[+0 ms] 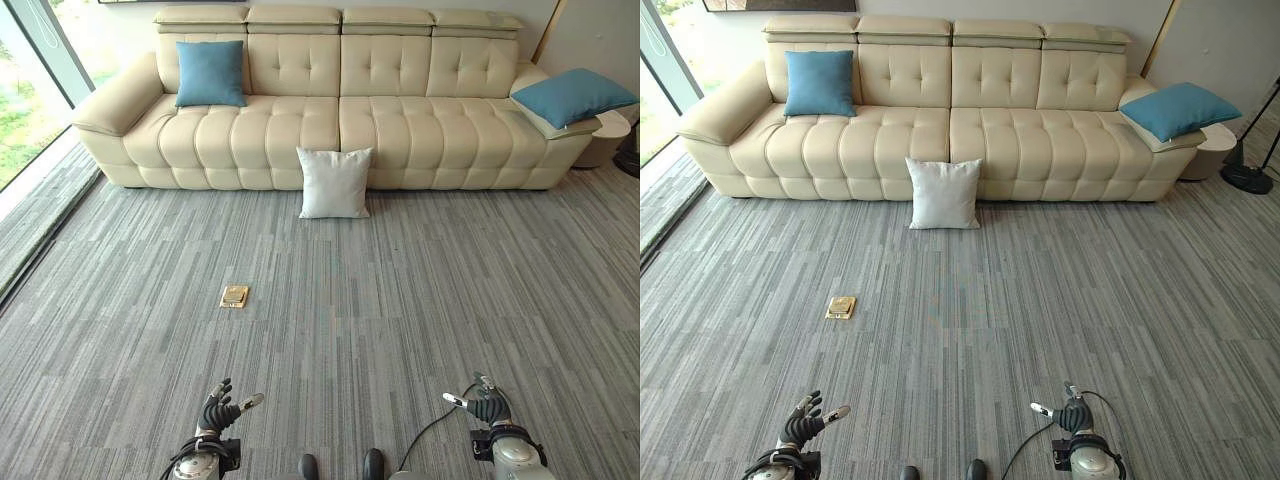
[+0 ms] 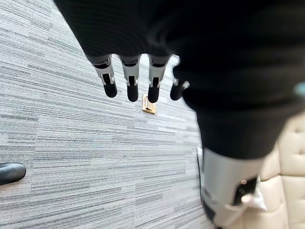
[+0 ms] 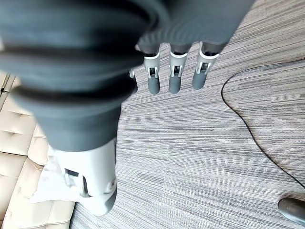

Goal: Pick up all the scattered cushions and arrange them neatly on the sofa.

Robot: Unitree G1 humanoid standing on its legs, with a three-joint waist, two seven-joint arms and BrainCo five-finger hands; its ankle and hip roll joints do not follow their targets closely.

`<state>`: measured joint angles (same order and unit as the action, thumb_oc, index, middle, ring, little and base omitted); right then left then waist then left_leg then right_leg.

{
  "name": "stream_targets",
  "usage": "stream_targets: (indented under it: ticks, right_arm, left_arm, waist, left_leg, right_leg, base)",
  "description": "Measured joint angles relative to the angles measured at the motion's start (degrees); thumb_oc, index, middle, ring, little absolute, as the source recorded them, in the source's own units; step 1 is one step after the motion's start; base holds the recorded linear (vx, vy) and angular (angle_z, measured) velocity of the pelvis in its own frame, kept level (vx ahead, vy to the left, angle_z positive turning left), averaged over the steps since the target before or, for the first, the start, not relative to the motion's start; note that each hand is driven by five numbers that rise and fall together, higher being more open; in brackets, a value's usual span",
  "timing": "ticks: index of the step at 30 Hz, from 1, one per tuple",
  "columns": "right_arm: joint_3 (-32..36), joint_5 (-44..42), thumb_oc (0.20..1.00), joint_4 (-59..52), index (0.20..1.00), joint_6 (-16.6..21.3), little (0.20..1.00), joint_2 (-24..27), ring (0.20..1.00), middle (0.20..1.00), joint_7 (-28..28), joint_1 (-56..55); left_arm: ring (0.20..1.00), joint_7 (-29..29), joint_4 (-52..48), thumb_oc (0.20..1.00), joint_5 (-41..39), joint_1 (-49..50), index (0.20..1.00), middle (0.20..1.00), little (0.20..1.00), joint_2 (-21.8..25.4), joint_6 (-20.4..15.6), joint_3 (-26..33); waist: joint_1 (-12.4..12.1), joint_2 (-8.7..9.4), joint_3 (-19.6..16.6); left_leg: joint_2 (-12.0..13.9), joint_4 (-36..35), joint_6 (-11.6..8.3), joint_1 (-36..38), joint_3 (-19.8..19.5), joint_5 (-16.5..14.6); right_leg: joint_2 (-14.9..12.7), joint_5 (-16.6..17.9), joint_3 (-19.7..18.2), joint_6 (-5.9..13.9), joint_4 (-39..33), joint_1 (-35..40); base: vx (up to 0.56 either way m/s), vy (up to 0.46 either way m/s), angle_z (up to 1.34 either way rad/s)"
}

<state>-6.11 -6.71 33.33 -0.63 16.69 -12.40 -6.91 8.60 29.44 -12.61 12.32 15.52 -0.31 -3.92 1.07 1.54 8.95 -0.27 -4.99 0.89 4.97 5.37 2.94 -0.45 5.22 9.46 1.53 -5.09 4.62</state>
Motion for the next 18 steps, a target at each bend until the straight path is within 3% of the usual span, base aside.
stream_targets:
  ticks: [8, 14, 15, 16, 18]
  right_arm:
    - [-0.07, 0.05, 1.000, -0.02, 1.000, -0.27, 1.000, 0.03, 1.000, 1.000, 0.07, 0.45]
    - [0.02, -0.04, 1.000, 0.01, 1.000, -0.98, 1.000, 0.03, 1.000, 1.000, 0.10, 0.37]
    - [0.29, -0.04, 1.000, 0.08, 1.000, -0.98, 1.000, 0.23, 1.000, 1.000, 0.13, 0.32]
    - [0.01, 0.00, 1.000, 0.10, 1.000, -1.01, 1.000, 0.90, 1.000, 1.000, 0.11, 1.76]
    - [-0.20, 0.01, 1.000, 0.08, 1.000, -1.06, 1.000, 0.87, 1.000, 1.000, 0.11, 2.88]
  left_arm:
    - [1.000, 0.13, 0.01, 1.000, -0.04, -1.48, 1.000, 1.000, 1.000, 0.02, 0.11, -0.02]
    - [1.000, 0.18, 0.03, 1.000, -0.25, -2.44, 1.000, 1.000, 1.000, 0.76, 0.18, -0.08]
    - [1.000, 0.15, 0.05, 1.000, -0.25, -3.20, 1.000, 1.000, 1.000, 0.85, 0.23, -0.14]
    - [1.000, 0.27, 0.05, 1.000, -0.25, -4.81, 1.000, 1.000, 1.000, 1.17, 0.23, -0.41]
    - [1.000, 0.35, 0.14, 1.000, -0.25, -6.63, 1.000, 1.000, 1.000, 1.57, 0.23, -0.43]
  waist:
    - [-0.12, 0.52, -0.24]
    - [-0.09, 2.32, 0.48]
    - [-0.24, 2.51, 0.76]
    - [-0.16, 1.54, 2.25]
    - [-0.02, 1.50, 3.49]
  left_leg:
    - [-0.01, 0.01, 0.00, -1.84, 0.13, 0.16]
    - [-0.33, 0.05, 0.29, -2.21, 0.13, 0.02]
    - [-0.56, 0.08, 0.88, -2.66, 0.23, -0.59]
    - [0.46, 0.02, 1.54, -3.67, 0.01, -0.60]
    - [0.54, 0.05, 2.37, -3.59, 0.58, -0.08]
  right_leg:
    - [0.02, 0.15, -0.09, 0.04, 0.00, -2.04]
    - [-0.06, 0.30, 0.04, 0.22, 0.63, -2.47]
    - [-0.16, 0.11, -0.18, 0.30, 3.28, -4.36]
    - [-0.53, -1.05, -0.13, 2.02, 12.34, -9.62]
    - [-1.58, -2.05, -0.29, 3.62, 21.39, -14.49]
  base:
    - [0.01, 0.019, -0.01]
    - [0.00, 0.089, 0.00]
    - [-0.04, 0.122, -0.13]
    - [-0.02, 0.120, -0.16]
    - [0.09, 0.108, -0.10]
